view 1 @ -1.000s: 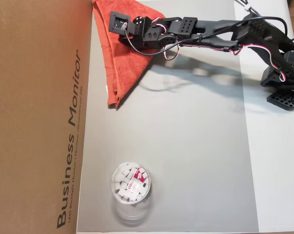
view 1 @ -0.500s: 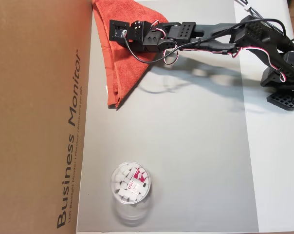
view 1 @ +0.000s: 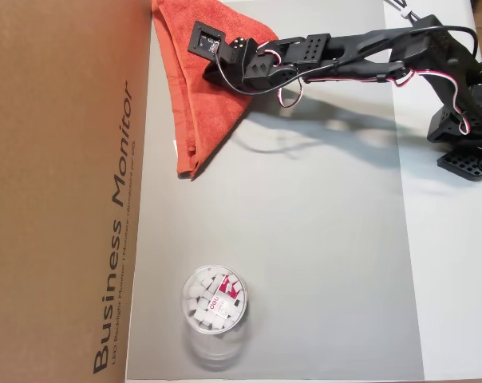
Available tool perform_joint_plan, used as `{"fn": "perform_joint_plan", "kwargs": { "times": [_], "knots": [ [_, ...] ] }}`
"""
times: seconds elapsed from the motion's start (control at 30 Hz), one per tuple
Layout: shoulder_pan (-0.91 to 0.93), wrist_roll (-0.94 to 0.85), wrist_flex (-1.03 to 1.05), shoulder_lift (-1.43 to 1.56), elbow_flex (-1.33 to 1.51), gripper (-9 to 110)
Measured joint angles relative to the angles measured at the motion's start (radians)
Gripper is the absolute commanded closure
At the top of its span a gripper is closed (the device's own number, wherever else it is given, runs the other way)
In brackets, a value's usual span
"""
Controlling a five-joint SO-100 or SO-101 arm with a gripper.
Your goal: Fold the blanket.
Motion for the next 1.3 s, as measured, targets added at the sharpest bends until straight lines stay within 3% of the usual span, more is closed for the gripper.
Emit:
{"fn": "perform_joint_plan", "kwargs": {
  "times": [0.27,0.6,1.3],
  "knots": [
    [-0.005,0.141,-0.043,0.121,0.215,102],
    [-0.005,0.074,-0.489,0.137,0.479,102],
    [-0.006,0.018,-0.491,0.341,0.741,102]
  ]
}}
